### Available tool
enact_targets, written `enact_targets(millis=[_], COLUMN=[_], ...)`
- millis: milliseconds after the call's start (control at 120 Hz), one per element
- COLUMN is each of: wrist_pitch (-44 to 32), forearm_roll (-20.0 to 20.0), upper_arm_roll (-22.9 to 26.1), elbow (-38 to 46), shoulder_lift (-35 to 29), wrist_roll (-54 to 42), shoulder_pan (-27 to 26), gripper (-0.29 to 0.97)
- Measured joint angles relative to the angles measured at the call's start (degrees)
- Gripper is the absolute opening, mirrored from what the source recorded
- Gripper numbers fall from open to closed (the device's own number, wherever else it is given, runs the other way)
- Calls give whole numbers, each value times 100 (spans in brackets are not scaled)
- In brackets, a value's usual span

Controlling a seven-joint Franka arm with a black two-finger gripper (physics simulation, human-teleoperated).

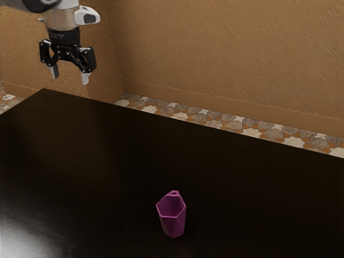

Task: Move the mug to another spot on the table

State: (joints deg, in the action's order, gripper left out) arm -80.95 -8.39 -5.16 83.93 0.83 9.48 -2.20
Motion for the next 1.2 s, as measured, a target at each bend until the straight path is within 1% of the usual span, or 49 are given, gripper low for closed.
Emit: enact_targets(millis=[150,258,358,408,450,542,625,808,1017,1200], wrist_pitch=[-292,-700,-1098,-1345,-1527,-1910,-2170,-2723,-3117,-3380], forearm_roll=[16,137,270,353,443,600,684,826,863,857], upper_arm_roll=[53,63,65,68,67,48,52,103,344,388], elbow=[84,106,158,366,564,1111,1268,1831,1992,2055], shoulder_lift=[-2,284,611,688,715,756,953,1067,1250,1415], wrist_roll=[81,131,283,502,720,1220,1638,2470,3098,3427], shoulder_pan=[-69,-178,-614,-848,-935,-918,-904,-1161,-1244,-1395], gripper=[68,68,68,68,68,68,68,68,68,68])
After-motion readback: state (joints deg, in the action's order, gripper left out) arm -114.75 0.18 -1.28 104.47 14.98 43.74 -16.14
